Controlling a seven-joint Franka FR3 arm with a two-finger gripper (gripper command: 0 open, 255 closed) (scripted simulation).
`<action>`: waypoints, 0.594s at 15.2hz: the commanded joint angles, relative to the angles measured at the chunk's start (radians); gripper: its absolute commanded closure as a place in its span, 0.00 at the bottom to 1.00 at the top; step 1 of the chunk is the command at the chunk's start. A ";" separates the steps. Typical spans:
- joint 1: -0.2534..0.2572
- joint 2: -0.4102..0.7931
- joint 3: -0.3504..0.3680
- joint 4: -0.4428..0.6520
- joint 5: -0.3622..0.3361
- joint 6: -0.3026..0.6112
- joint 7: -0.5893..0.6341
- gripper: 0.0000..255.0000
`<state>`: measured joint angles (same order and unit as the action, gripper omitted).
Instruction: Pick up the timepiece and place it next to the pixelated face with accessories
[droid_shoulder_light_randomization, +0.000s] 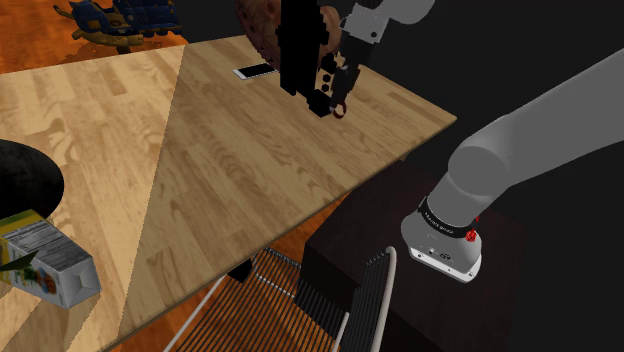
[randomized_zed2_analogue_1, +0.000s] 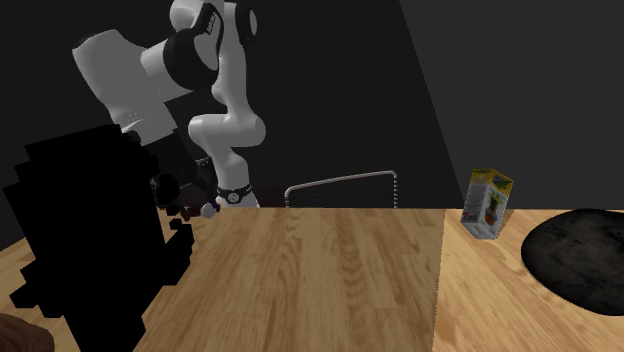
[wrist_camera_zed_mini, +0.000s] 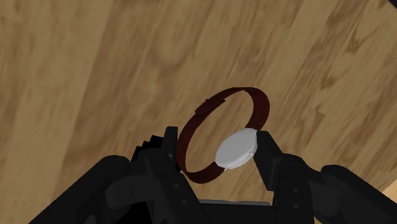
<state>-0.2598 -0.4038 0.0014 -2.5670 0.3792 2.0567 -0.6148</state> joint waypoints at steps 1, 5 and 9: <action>0.002 0.016 0.000 -0.014 0.006 0.029 -0.011 1.00; 0.007 0.049 0.000 -0.042 0.022 0.087 -0.034 1.00; 0.013 0.087 0.001 -0.066 0.040 0.146 -0.059 1.00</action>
<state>-0.2487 -0.3267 0.0022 -2.6262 0.4139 2.1862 -0.6663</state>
